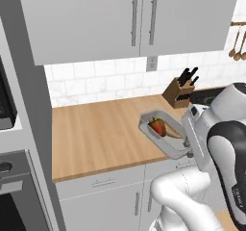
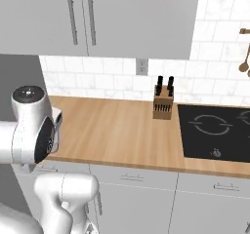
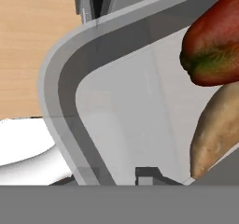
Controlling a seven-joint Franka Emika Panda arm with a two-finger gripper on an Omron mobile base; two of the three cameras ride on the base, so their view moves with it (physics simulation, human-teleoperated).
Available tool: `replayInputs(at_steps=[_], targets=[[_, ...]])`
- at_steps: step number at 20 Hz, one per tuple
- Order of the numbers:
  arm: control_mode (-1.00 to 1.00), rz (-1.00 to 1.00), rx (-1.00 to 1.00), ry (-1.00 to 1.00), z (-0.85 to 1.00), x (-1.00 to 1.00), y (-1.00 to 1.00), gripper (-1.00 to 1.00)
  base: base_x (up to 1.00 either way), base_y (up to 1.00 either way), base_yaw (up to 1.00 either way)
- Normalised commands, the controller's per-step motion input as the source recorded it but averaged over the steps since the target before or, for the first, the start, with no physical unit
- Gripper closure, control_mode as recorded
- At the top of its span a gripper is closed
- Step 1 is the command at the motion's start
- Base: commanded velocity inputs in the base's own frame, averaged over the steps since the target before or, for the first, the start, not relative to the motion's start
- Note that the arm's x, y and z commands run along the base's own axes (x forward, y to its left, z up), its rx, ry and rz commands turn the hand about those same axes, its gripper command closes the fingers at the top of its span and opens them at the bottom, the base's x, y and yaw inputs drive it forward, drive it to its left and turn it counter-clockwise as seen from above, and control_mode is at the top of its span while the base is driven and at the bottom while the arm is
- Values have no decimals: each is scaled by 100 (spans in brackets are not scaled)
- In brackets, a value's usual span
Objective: Take the meat container that has the shrimp and place it on the second highest rack of the freezer. Then take the vegetable container that has the bell pepper and sweet potato and place it on the highest rack of the freezer.
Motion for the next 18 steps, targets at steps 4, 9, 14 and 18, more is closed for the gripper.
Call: replayInputs(at_steps=[4,9,14,18], targets=[[-100,-23,-1,-10,3,-86,-18,100,0,0,0],[-100,-20,-2,-22,15,-68,-14,100,0,0,0],[100,-10,-1,-9,0,-29,-2,100,-19,0,-4],[100,0,0,0,0,0,0,100,-69,26,1]])
